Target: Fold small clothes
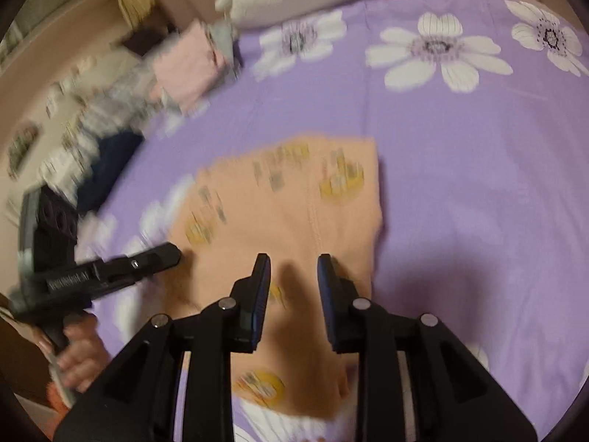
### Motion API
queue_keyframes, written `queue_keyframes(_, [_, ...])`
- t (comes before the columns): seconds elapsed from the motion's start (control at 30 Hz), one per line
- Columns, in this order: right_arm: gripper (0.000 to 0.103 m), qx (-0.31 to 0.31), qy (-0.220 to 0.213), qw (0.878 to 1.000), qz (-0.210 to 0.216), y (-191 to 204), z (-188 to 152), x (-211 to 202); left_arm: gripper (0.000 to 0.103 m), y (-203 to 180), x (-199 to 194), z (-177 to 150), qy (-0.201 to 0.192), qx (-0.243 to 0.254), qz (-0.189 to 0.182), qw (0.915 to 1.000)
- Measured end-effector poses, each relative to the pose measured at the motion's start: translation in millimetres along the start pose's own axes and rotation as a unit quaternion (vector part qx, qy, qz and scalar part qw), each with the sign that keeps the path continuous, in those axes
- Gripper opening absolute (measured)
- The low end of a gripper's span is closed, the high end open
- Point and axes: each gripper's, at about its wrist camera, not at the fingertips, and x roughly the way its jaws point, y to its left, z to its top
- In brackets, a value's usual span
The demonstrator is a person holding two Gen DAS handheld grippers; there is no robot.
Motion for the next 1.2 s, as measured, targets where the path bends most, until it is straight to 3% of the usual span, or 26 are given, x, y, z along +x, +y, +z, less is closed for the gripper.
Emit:
queue_keyframes(0.07, [0.027,0.024,-0.015,1.0,0.008,-7.2,19.7,1.0,0.005,5.5,11.5,11.7,-0.003,0.006,0.009,0.9999])
queue_keyframes(0.17, [0.025,0.043,-0.011,0.999,-0.006,-19.5,33.9,24.8,0.005,29.5,63.7,17.6,0.052,-0.029,0.038,0.9975])
queue_keyframes(0.23, [0.028,0.038,0.03,0.998,-0.045,-30.6,30.6,54.4,0.005,44.5,68.2,18.4,0.04,-0.054,0.0,0.9977])
queue_keyframes(0.3, [0.028,0.054,0.008,0.998,-0.023,-39.7,25.8,58.6,0.005,52.5,67.4,24.0,0.056,-0.078,-0.019,0.9952])
queue_keyframes(0.4, [0.028,0.053,0.018,0.998,-0.019,-39.5,29.9,57.1,0.005,49.7,63.2,22.0,0.053,-0.071,-0.01,0.996])
queue_keyframes(0.57, [0.033,0.081,0.023,0.995,-0.051,-28.5,29.0,45.6,0.006,2.3,28.1,5.6,0.021,-0.034,0.075,0.9964])
queue_keyframes(0.63, [0.034,0.061,0.018,0.996,-0.07,-10.3,28.6,27.2,0.005,-14.6,12.4,3.8,0.007,-0.02,0.093,0.9954])
queue_keyframes(0.77, [0.034,0.019,-0.026,0.997,-0.075,18.1,21.0,-38.2,0.006,-53.7,-51.2,-9.6,-0.045,0.017,0.059,0.9971])
queue_keyframes(0.83, [0.036,-0.001,-0.048,0.994,-0.097,29.5,11.6,-71.6,0.006,-74.6,-87.0,-22.4,-0.079,0.05,0.066,0.9934])
queue_keyframes(0.87, [0.04,-0.002,-0.064,0.992,-0.11,34.7,4.7,-89.7,0.009,-85.3,-106.9,-32.4,-0.099,0.067,0.084,0.9893])
queue_keyframes(0.93, [0.043,-0.008,-0.079,0.989,-0.126,40.3,-6.9,-113.7,0.027,-101.1,-127.3,-43.7,-0.126,0.09,0.1,0.9829])
queue_keyframes(0.97, [0.043,-0.015,-0.082,0.988,-0.129,44.7,-14.6,-126.9,0.044,-108.1,-142.6,-53.3,-0.141,0.106,0.093,0.9799])
queue_keyframes(1.0, [0.043,-0.019,-0.084,0.988,-0.128,47.9,-20.9,-138.3,0.053,-114.7,-146.3,-55.2,-0.148,0.115,0.083,0.9787])
queue_keyframes(1.1, [0.046,-0.03,-0.095,0.988,-0.115,58.2,-24.8,-158.8,0.06,-120.6,-168.3,-65.9,-0.169,0.132,0.04,0.976])
queue_keyframes(1.17, [0.065,-0.043,-0.106,0.988,-0.1,70.4,-30.8,-171.3,0.07,-120.7,-174.8,-68.1,-0.169,0.133,0.035,0.9759])
queue_keyframes(1.2, [0.069,-0.047,-0.109,0.988,-0.094,74.0,-31.7,-174.8,0.072,-119.0,-178.2,-69.5,-0.173,0.13,0.036,0.9756])
